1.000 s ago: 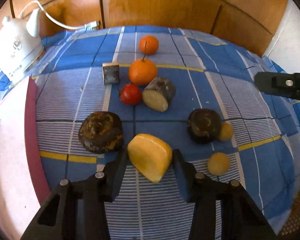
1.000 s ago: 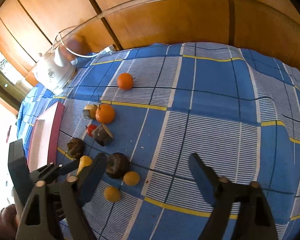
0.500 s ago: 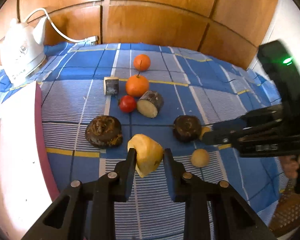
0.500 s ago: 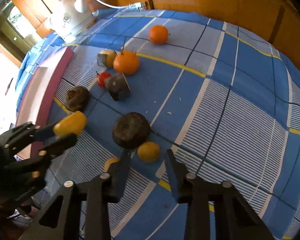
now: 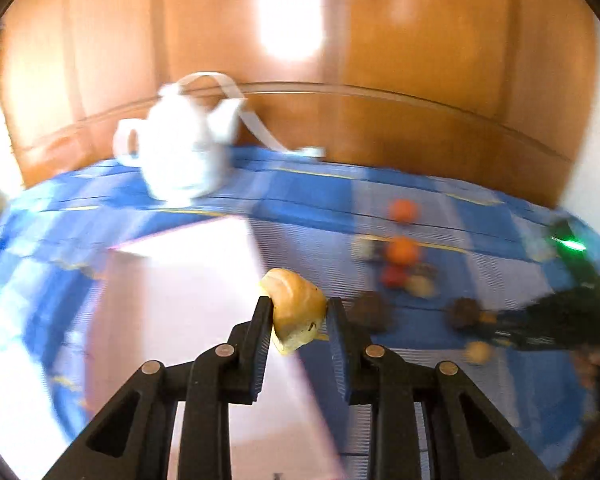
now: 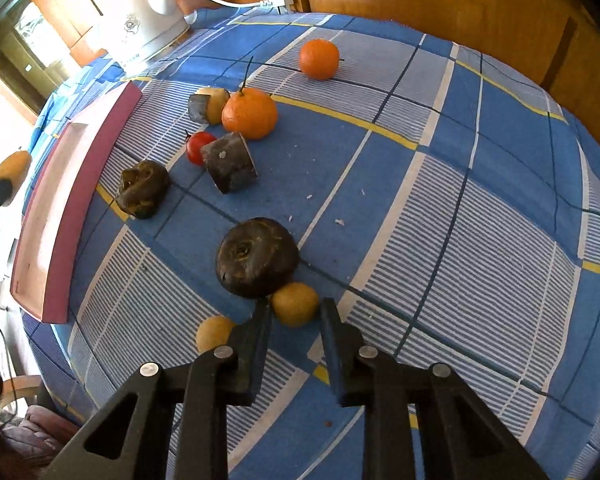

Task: Organize fruits
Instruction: 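Carry the yellow wedge with the left tool into the tray and release, then grasp a small round yellow fruit with the right tool and drop it in the tray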

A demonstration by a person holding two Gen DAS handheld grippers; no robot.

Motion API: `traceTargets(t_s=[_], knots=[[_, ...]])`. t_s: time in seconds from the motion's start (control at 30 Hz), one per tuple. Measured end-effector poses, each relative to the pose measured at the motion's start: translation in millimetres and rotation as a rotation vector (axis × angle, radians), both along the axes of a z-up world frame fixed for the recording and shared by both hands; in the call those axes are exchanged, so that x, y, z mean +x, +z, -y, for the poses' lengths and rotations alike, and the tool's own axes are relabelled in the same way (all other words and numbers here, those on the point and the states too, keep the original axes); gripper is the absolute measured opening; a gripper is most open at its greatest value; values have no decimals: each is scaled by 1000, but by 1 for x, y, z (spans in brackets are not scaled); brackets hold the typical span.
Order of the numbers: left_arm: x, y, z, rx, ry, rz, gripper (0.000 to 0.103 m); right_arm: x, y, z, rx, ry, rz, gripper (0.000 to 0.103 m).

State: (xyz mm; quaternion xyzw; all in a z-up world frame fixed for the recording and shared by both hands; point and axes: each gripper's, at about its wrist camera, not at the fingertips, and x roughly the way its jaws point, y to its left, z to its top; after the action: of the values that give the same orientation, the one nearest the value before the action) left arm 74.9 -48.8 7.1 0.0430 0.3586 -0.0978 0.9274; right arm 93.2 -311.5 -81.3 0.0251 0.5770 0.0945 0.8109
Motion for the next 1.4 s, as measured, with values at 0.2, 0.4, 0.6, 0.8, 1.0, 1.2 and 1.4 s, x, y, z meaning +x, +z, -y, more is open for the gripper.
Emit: traceTargets(t_s=[0.2, 0.4, 0.6, 0.8, 1.0, 1.2, 1.4], knots=[[32, -28, -54, 80, 204, -62, 28, -1, 0, -5, -24, 12, 16, 25], [40, -40, -77, 67, 308, -84, 30, -2, 0, -7, -44, 29, 26, 25], [25, -19, -83, 1, 343, -3, 60, -1, -1, -7, -42, 29, 27, 25], [4, 9, -74, -23, 296, 68, 64, -1, -1, -7, -52, 32, 32, 25], [-19, 27, -61, -17, 247, 132, 72, -2, 0, -8, -66, 35, 38, 25], [-36, 33, -53, 14, 225, 163, 74, -4, 1, -10, -80, 40, 45, 25], [-48, 34, -53, 33, 224, 179, 77, -7, 5, -12, -81, 50, 50, 25]])
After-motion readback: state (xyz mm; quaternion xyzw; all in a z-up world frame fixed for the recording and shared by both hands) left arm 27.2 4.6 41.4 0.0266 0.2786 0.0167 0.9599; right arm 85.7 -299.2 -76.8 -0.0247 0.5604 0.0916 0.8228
